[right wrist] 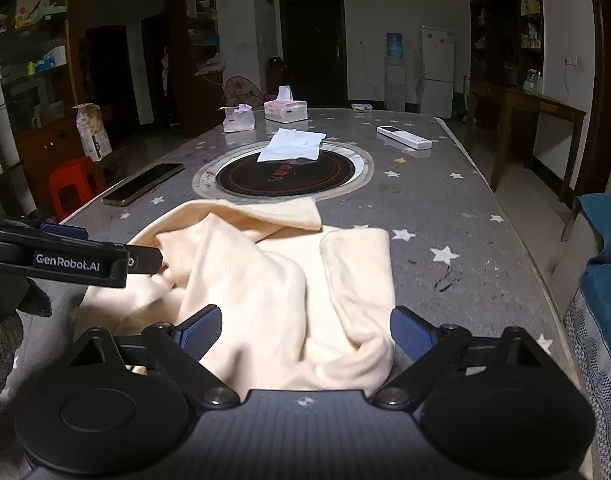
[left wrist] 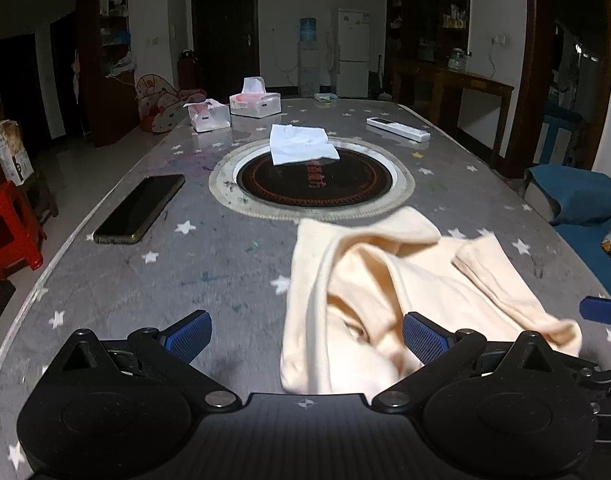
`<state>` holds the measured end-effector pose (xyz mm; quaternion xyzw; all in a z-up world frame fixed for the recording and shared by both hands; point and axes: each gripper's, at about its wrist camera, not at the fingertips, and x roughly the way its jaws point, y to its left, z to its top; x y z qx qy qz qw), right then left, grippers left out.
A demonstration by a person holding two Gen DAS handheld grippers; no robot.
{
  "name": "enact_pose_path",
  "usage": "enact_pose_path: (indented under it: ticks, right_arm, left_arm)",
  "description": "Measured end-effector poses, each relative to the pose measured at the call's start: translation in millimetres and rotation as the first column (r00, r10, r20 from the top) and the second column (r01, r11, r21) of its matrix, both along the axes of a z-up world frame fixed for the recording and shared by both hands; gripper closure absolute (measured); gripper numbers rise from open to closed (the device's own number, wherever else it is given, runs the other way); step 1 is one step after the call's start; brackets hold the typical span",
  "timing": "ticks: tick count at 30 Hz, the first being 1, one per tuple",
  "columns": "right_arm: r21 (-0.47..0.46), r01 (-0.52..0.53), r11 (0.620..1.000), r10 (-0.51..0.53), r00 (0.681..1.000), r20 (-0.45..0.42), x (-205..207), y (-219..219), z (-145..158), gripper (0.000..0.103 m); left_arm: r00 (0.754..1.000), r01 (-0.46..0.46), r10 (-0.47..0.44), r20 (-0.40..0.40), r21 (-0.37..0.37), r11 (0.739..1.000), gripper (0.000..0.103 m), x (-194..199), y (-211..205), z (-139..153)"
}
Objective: Fold clothes
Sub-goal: 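Grasp the sweatshirt edge with the right gripper while the left gripper grasps nearby fabric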
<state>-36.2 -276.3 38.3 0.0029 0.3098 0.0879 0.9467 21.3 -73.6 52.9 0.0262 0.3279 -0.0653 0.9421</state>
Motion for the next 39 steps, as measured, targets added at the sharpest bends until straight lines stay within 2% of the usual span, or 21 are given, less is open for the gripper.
enact_pose_path:
  ticks: [6, 8, 9, 12, 13, 14, 18, 19, 22, 29, 31, 32, 36, 38, 39]
  right_arm:
    - [0.001, -0.024, 1.0, 0.024, 1.0, -0.018, 20, -2, -1, 0.02]
    - [0.003, -0.044, 0.999, 0.044, 0.999, -0.028, 26, 1, -2, 0.023]
    - [0.001, -0.061, 0.998, 0.061, 0.998, -0.029, 28, 4, -2, 0.024]
    - [-0.01, -0.115, 0.993, 0.114, 0.993, -0.028, 34, 14, -3, 0.026]
    - [-0.015, -0.132, 0.991, 0.132, 0.991, -0.026, 36, 17, -3, 0.026]
    - [-0.018, -0.144, 0.989, 0.144, 0.989, -0.028, 39, 20, -3, 0.028]
    - [-0.016, -0.192, 0.981, 0.191, 0.981, -0.034, 52, 33, -3, 0.035]
    - [-0.013, -0.204, 0.979, 0.203, 0.978, -0.035, 56, 36, -3, 0.035]
    - [-0.011, -0.229, 0.973, 0.228, 0.973, -0.034, 66, 44, -2, 0.036]
    - [-0.025, -0.262, 0.965, 0.261, 0.964, -0.042, 93, 67, -5, 0.044]
    - [-0.06, -0.271, 0.961, 0.269, 0.962, -0.05, 99, 75, -9, 0.052]
    - [-0.069, -0.273, 0.96, 0.269, 0.961, -0.058, 101, 77, -11, 0.059]
    - [-0.081, -0.253, 0.964, 0.248, 0.966, -0.072, 103, 72, -13, 0.079]
    - [-0.079, -0.239, 0.968, 0.234, 0.97, -0.065, 99, 67, -11, 0.088]
    - [-0.083, -0.23, 0.97, 0.226, 0.972, -0.058, 96, 63, -9, 0.09]
  left_arm:
    - [1.0, 0.014, -0.013, -0.002, 0.021, 1.0, 0.001, 20, 0, -4]
    - [1.0, 0.028, -0.027, -0.013, 0.019, 0.999, 0.011, 24, 1, -8]
    - [0.999, 0.034, -0.034, -0.02, 0.016, 0.999, 0.013, 26, 2, -10]
    - [0.998, 0.047, -0.047, -0.035, 0.002, 0.999, 0.025, 28, 6, -14]
    - [0.998, 0.052, -0.052, -0.038, -0.006, 0.999, 0.033, 28, 7, -15]
    - [0.997, 0.06, -0.061, -0.043, -0.019, 0.998, 0.044, 29, 9, -15]
    - [0.994, 0.088, -0.091, -0.052, -0.063, 0.994, 0.068, 31, 15, -16]
    - [0.994, 0.094, -0.098, -0.051, -0.071, 0.993, 0.077, 31, 17, -16]
    - [0.992, 0.109, -0.114, -0.047, -0.09, 0.99, 0.091, 28, 21, -15]
    - [0.994, 0.1, -0.106, -0.04, -0.116, 0.988, 0.097, 16, 32, -14]
    - [0.993, 0.099, -0.105, -0.044, -0.117, 0.988, 0.096, 15, 33, -15]
    - [0.993, 0.101, -0.107, -0.044, -0.118, 0.988, 0.096, 15, 34, -14]
    - [0.993, 0.109, -0.113, -0.038, -0.109, 0.988, 0.087, 15, 32, -13]
    - [0.993, 0.112, -0.116, -0.037, -0.098, 0.989, 0.071, 18, 29, -13]
    - [0.993, 0.111, -0.115, -0.036, -0.093, 0.989, 0.067, 20, 27, -13]
